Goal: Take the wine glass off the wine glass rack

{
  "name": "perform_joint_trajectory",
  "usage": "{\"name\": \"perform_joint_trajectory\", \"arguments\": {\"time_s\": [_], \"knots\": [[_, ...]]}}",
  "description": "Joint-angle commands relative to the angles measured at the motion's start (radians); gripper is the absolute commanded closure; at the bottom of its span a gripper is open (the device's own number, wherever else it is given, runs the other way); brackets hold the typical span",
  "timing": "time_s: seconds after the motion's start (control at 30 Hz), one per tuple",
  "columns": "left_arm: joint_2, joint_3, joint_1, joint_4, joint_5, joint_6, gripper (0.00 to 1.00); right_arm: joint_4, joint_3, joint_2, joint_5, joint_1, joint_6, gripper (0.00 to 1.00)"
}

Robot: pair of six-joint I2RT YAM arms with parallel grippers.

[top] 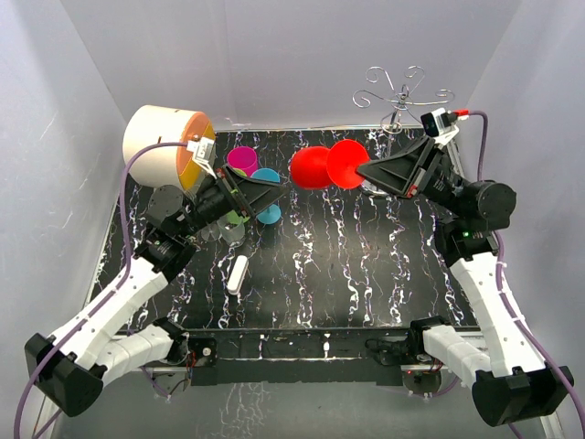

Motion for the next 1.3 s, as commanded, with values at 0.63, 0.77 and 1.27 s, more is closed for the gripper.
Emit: {"name": "perform_joint_trajectory", "arguments": {"time_s": [0.63, 0.77, 1.27], "knots": [[0.210, -0.114, 0.009, 0.995, 0.155, -0.630, 0.31, 0.360, -0.061, 0.019, 0.017, 0.017, 0.292, 1.00], [0.259, -0.127, 0.009, 1.129, 0.148, -0.709, 0.39, 0.380, -0.076, 0.033, 0.013, 0.017, 0.298, 1.00], [0.301, -0.107, 0.007, 1.238, 0.174, -0.765, 0.83, 0.443, -0.117, 0.065, 0.015, 0.017, 0.316, 0.97]]}}
